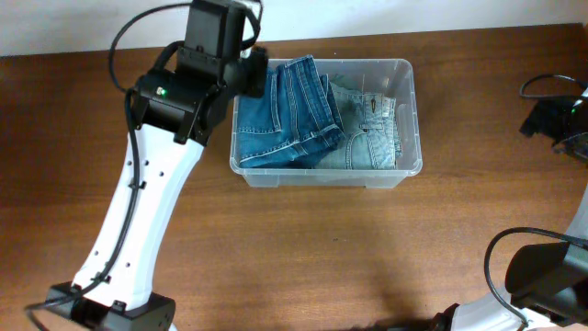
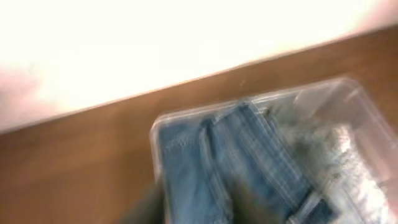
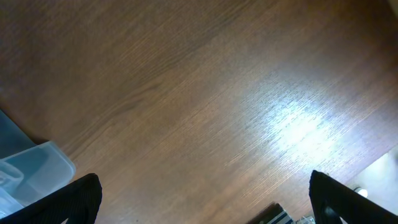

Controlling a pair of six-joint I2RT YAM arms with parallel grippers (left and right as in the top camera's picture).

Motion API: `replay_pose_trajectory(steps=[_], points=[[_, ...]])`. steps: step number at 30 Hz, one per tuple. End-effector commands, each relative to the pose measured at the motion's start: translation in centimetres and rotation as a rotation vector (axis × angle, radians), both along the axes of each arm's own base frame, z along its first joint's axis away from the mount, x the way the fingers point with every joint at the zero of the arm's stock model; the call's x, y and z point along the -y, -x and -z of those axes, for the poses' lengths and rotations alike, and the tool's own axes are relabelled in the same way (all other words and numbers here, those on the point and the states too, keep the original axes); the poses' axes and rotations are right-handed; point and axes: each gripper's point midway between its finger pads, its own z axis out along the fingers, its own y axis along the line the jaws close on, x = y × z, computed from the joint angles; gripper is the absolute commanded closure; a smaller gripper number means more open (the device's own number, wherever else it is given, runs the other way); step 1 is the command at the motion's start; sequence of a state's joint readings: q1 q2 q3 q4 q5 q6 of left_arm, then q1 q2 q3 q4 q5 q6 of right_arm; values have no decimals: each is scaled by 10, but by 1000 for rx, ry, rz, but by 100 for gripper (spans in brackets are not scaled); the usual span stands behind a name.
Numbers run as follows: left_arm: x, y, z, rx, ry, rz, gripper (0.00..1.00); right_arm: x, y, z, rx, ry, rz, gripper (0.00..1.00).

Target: Pack container

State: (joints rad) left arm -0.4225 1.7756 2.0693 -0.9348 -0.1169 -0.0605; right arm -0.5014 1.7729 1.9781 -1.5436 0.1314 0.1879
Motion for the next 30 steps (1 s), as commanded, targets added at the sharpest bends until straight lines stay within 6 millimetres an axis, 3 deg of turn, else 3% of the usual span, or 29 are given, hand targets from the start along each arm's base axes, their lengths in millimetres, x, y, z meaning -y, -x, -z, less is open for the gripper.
replay_pose_trajectory(steps=[1, 5, 8, 14, 22, 30], points=[[25, -28, 34, -38, 52, 49, 99, 2, 1, 0, -1, 6, 16, 2], [49, -52, 66, -63, 98, 98, 99, 2, 1, 0, -1, 6, 16, 1], [71, -75, 104, -89, 128, 146, 99, 2, 1, 0, -1, 6, 16, 2], [86, -104, 153, -91, 132, 151, 99, 2, 1, 0, 0, 6, 16, 2], [97, -113, 189, -117, 122, 160, 99, 2, 1, 0, 0, 6, 17, 2], [115, -105, 218, -167, 102, 188, 99, 2, 1, 0, -1, 6, 16, 2]])
